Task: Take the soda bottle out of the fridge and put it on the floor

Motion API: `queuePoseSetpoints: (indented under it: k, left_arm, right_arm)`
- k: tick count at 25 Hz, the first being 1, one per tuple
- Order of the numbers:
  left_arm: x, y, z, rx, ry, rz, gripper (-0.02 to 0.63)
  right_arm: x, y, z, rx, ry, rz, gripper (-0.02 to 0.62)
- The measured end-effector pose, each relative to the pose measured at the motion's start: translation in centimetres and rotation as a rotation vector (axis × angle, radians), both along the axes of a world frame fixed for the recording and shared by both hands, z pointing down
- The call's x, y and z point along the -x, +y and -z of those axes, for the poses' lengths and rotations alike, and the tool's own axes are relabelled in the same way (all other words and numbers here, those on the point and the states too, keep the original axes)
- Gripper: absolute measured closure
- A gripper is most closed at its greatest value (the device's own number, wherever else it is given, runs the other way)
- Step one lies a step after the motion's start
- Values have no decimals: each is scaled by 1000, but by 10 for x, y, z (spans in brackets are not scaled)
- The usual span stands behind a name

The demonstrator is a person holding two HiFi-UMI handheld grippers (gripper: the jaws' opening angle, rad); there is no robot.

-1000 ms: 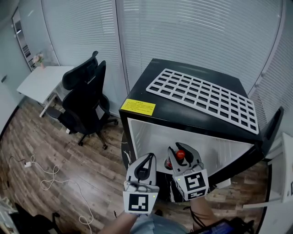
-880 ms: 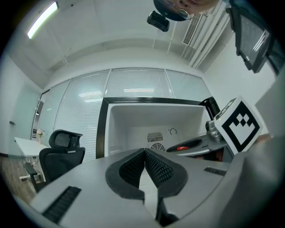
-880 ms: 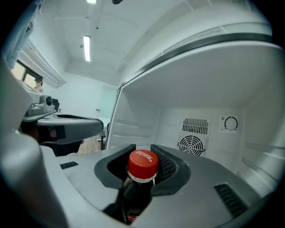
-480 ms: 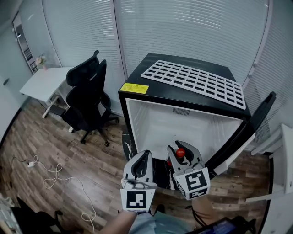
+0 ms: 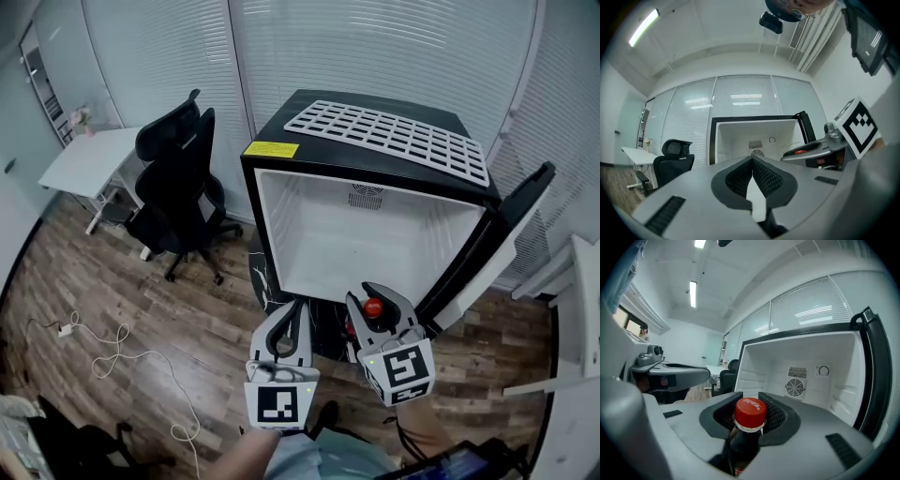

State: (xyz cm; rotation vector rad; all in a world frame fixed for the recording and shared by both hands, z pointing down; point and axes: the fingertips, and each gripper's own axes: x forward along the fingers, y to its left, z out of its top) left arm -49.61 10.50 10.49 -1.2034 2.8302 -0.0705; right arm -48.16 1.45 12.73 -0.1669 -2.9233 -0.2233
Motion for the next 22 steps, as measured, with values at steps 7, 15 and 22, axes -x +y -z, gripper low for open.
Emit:
queuePoseSetpoints:
  k: [7, 15, 22]
  left_arm:
    - [-10, 24, 6, -8, 0, -32, 589]
    - [-36, 69, 14, -20, -21, -75, 590]
    - [-78, 108, 21, -31, -29, -109, 589]
  right_arm:
    - [-15, 20, 10, -14, -21, -45, 480]
    - [-44, 66, 22, -6, -47, -78, 480]
    - [-91, 110, 28, -15, -54, -109, 480]
